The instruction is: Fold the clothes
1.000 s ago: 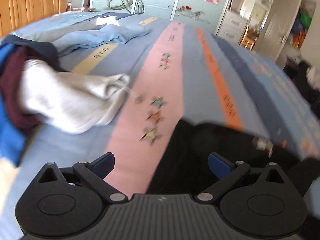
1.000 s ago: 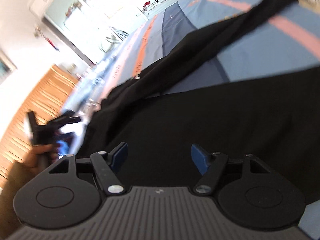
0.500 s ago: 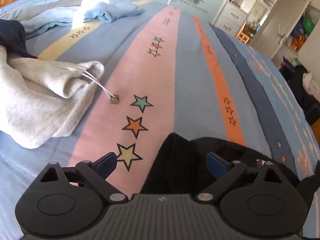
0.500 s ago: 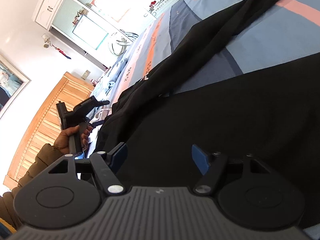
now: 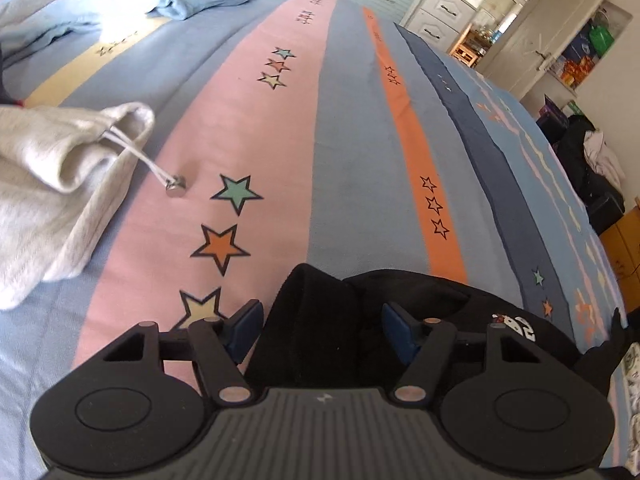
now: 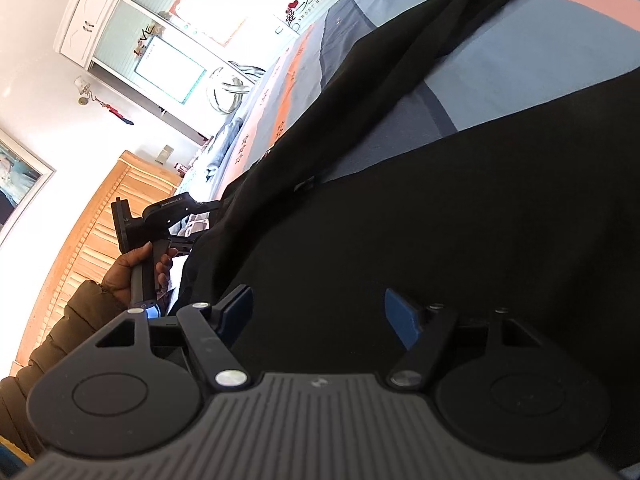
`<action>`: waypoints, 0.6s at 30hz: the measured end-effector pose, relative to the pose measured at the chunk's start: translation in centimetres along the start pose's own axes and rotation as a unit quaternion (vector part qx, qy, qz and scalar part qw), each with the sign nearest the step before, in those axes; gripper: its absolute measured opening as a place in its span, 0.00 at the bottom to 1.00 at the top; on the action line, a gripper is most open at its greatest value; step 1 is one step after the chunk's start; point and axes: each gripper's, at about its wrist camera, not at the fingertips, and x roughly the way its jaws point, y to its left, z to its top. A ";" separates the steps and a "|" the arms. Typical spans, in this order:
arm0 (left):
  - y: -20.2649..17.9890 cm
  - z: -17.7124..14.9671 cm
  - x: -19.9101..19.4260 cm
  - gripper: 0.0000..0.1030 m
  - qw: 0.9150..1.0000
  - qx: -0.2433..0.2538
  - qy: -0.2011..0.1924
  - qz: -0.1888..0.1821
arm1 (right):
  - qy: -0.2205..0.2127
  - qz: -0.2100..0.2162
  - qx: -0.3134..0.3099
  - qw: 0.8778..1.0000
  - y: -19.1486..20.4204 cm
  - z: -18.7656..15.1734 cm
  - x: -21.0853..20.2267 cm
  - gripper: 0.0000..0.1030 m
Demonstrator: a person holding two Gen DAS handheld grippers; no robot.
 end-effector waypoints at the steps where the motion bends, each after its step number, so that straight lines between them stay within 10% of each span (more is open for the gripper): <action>1: -0.2 0.0 0.1 0.56 1.000 0.008 0.000 0.007 | -0.001 0.000 0.000 1.000 -0.1 0.0 0.0 0.72; 9: -1.8 -0.7 -0.1 0.16 0.997 0.075 -0.006 0.020 | -0.004 -0.002 -0.002 1.000 -0.2 0.0 -0.2 0.72; 15: -4.1 -2.0 -1.0 0.13 0.987 0.132 -0.051 0.077 | -0.003 -0.003 -0.001 1.000 -0.1 0.0 -0.6 0.72; 18: -6.0 -2.9 -1.3 0.13 0.967 0.191 -0.083 0.143 | -0.004 -0.009 -0.003 1.000 0.1 0.1 -0.8 0.72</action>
